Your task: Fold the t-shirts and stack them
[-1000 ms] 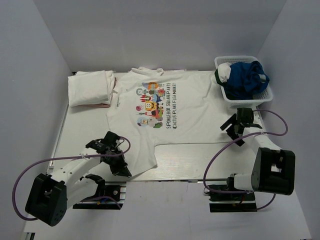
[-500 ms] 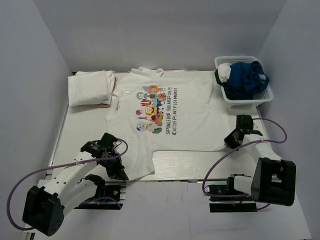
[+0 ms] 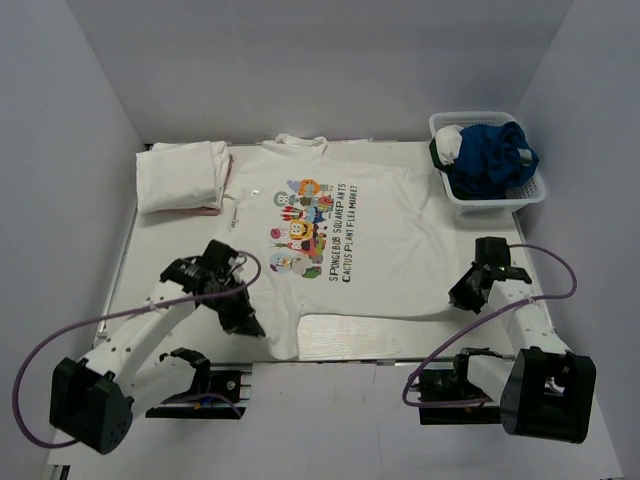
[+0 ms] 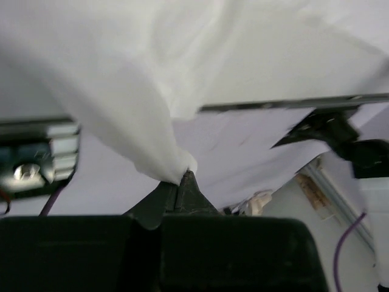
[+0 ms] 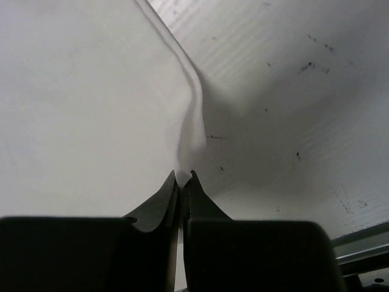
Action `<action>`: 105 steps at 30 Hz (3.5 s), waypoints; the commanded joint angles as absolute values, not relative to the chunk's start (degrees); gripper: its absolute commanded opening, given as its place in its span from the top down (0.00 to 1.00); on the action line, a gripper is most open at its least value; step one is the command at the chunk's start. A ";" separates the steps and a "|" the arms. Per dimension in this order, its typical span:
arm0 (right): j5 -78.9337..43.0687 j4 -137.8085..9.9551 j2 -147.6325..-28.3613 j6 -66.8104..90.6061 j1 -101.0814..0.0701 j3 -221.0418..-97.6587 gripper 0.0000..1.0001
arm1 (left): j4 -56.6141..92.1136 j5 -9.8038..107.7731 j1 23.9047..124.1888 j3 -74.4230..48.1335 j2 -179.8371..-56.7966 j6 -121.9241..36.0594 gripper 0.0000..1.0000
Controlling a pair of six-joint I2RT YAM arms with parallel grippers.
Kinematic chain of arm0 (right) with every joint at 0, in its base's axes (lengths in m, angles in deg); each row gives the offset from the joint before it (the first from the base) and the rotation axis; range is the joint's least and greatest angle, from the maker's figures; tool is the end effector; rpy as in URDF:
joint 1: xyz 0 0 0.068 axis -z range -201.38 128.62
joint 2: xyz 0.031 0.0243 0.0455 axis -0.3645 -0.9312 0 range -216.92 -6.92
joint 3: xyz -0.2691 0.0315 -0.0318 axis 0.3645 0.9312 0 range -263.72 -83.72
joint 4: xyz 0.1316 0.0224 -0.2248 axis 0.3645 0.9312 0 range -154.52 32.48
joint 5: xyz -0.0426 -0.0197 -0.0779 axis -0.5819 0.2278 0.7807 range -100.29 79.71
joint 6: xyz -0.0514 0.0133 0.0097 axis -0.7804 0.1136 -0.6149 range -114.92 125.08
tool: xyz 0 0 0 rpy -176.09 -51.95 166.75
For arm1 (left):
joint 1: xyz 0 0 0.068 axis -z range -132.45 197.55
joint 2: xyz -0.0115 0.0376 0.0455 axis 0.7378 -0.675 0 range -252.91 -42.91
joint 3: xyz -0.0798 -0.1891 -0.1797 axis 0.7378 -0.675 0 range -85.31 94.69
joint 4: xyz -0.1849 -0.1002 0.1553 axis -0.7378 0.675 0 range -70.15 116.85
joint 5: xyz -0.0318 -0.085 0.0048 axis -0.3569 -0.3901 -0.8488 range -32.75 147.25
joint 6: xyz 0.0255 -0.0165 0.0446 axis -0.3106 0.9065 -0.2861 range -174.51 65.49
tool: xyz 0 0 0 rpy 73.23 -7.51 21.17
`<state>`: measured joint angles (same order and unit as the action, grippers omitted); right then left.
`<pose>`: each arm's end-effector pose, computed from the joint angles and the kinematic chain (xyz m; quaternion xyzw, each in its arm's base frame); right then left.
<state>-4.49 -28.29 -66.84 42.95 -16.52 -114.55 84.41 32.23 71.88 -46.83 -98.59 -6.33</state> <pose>0.1758 -0.0184 0.1758 0.3655 0.9047 0.0133 0.2187 0.1196 -0.0706 0.2113 0.1859 -0.9559 0.2157 0.0712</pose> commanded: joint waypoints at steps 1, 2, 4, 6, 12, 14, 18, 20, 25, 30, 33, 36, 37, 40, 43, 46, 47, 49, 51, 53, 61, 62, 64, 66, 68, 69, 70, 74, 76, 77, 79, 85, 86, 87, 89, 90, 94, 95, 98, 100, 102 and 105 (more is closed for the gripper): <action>-4.31 -28.66 -70.44 39.19 -16.72 -122.09 1.00 | 73.66 35.08 70.84 -37.61 -104.50 -8.28 1.00; -4.14 -28.14 -71.24 38.31 -16.81 -123.17 1.00 | 72.95 35.97 70.84 -35.85 -106.61 -8.28 1.00; -6.32 -28.75 -73.71 37.08 -16.90 -126.15 1.00 | 72.07 38.51 70.84 -30.31 -113.03 -9.06 1.00; -7.21 -29.45 -74.85 36.46 -16.90 -128.52 1.00 | 71.53 40.71 70.32 -24.34 -116.98 -9.59 1.00; -6.96 -29.72 -81.00 37.16 -17.42 -136.27 1.00 | 75.13 46.70 68.38 -7.37 -131.75 -11.53 1.00; -5.55 -29.89 -82.41 37.34 -17.42 -138.89 1.00 | 75.66 48.63 66.27 -2.46 -134.48 -12.14 1.00; -5.63 -30.68 -85.22 37.43 -17.51 -142.06 1.00 | 76.98 50.65 63.02 3.27 -139.41 -12.15 1.00; -7.03 -30.42 -88.02 36.90 -17.77 -143.48 1.00 | 76.98 50.65 61.36 5.38 -140.56 -12.68 1.00; -7.92 -30.33 -92.87 35.15 -19.18 -147.26 1.00 | 74.18 48.20 58.80 10.30 -143.54 -13.73 1.00; -7.13 -30.77 -97.43 34.97 -19.88 -151.65 0.99 | 74.79 47.67 56.69 15.93 -149.34 -14.87 1.00; -5.72 -30.77 -100.24 35.05 -20.24 -154.64 0.97 | 73.74 46.97 55.46 17.08 -151.98 -15.92 1.00; -5.81 -30.16 -102.88 33.74 -20.59 -157.71 0.95 | 71.54 46.44 54.93 19.18 -155.05 -17.15 1.00; -5.46 -29.55 -105.15 33.74 -20.59 -159.03 0.93 | 70.75 46.44 54.93 20.75 -156.10 -17.77 1.00; -4.58 -29.45 -107.98 33.04 -20.85 -161.49 0.81 | 70.05 45.91 54.41 26.63 -161.90 -19.35 1.00; -4.23 -30.16 -108.60 32.07 -21.20 -163.25 0.58 | 69.34 44.51 54.40 31.73 -166.90 -19.97 0.71; -4.23 -29.55 -107.73 30.14 -22.86 -164.40 0.33 | 70.21 41.96 54.40 35.54 -169.47 -22.41 0.08; -4.23 -29.02 -106.51 29.61 -23.22 -164.49 0.28 | 70.82 41.95 54.40 35.54 -169.47 -22.95 0.04; -4.14 -28.40 -105.36 29.17 -24.10 -163.09 0.10 | 70.83 42.65 54.40 31.78 -167.46 -23.57 0.00; -5.79 -29.62 -101.76 29.08 -24.98 -158.80 0.10 | 70.83 44.58 54.40 24.43 -162.37 -23.57 0.00; -8.52 -31.47 -98.78 29.16 -25.51 -154.75 0.10 | 68.64 46.95 54.40 18.43 -157.55 -23.57 0.00; -8.89 -39.99 -96.03 27.85 -28.50 -144.28 0.10 | 55.03 45.74 54.84 -16.03 -138.71 -20.50 0.00; -8.80 -42.00 -96.65 27.50 -28.41 -144.01 0.10 | 52.57 45.73 54.84 -17.88 -138.71 -20.50 0.00; -7.75 -43.86 -99.63 26.27 -28.67 -144.35 0.10 | 51.93 44.95 54.31 -20.01 -141.42 -19.62 0.00; -6.26 -44.74 -103.13 25.91 -28.50 -145.33 0.10 | 51.41 44.41 54.84 -20.01 -144.84 -19.62 0.00; -5.28 -45.45 -105.25 26.09 -28.50 -145.07 0.10 | 51.41 44.41 54.32 -20.01 -146.26 -19.62 0.00; -5.28 -44.93 -105.70 26.44 -28.50 -144.98 0.10 | 52.10 44.41 54.31 -20.53 -146.79 -19.62 0.00; -5.19 -43.36 -106.40 26.61 -28.58 -144.89 0.10 | 52.63 45.37 54.31 -21.06 -146.80 -19.62 0.00; -4.93 -42.03 -102.55 29.25 -29.03 -136.13 0.10 | 54.04 46.96 54.31 -29.48 -142.16 -19.00 0.00; -5.80 -40.10 -98.44 30.30 -29.11 -132.42 0.10 | 55.53 48.02 54.31 -35.70 -139.34 -16.73 0.00; -5.64 -37.74 -97.11 30.83 -29.55 -129.97 0.10 | 57.45 48.89 54.31 -37.83 -136.02 -16.20 0.00; -6.77 -36.40 -93.33 31.80 -29.99 -125.74 0.10 | 59.39 48.90 54.31 -43.98 -131.70 -14.35 0.00; -16.08 -31.40 -77.69 34.70 -33.42 -115.36 0.10 | 67.66 44.26 55.37 -52.18 -112.28 -8.39 0.00; -16.53 -30.95 -72.80 34.96 -34.12 -114.66 0.10 | 68.62 42.50 55.37 -52.18 -107.21 -8.37 0.00; -17.58 -29.99 -71.18 34.70 -34.99 -114.91 0.10 | 69.68 42.48 55.37 -49.92 -104.81 -8.37 0.00; -16.97 -28.84 -66.71 34.44 -35.53 -116.41 0.10 | 71.27 42.48 55.37 -47.45 -100.77 -8.54 0.00; -16.45 -29.27 -65.90 34.53 -35.70 -117.63 0.10 | 71.79 42.48 55.37 -44.47 -100.74 -9.50 0.00; -17.23 -33.12 -66.41 35.05 -35.70 -120.01 0.10 | 66.28 36.08 55.90 -41.54 -103.80 -12.24 0.00; -17.32 -33.58 -66.94 35.66 -35.79 -120.19 0.10 | 65.13 35.54 56.51 -41.54 -105.04 -12.85 0.00; -17.32 -36.48 -69.40 36.19 -35.79 -122.12 0.10 | 60.82 33.09 57.56 -42.07 -110.31 -13.90 0.00; -17.32 -37.27 -71.16 36.46 -35.44 -123.53 0.10 | 58.45 31.85 58.27 -42.07 -112.95 -14.43 0.00; -17.23 -37.54 -72.04 36.37 -35.44 -124.58 0.10 | 57.04 31.85 59.58 -39.97 -116.73 -14.96 0.00; -16.44 -37.54 -73.01 36.46 -35.44 -125.73 0.10 | 56.07 33.77 61.16 -37.69 -121.20 -15.66 0.00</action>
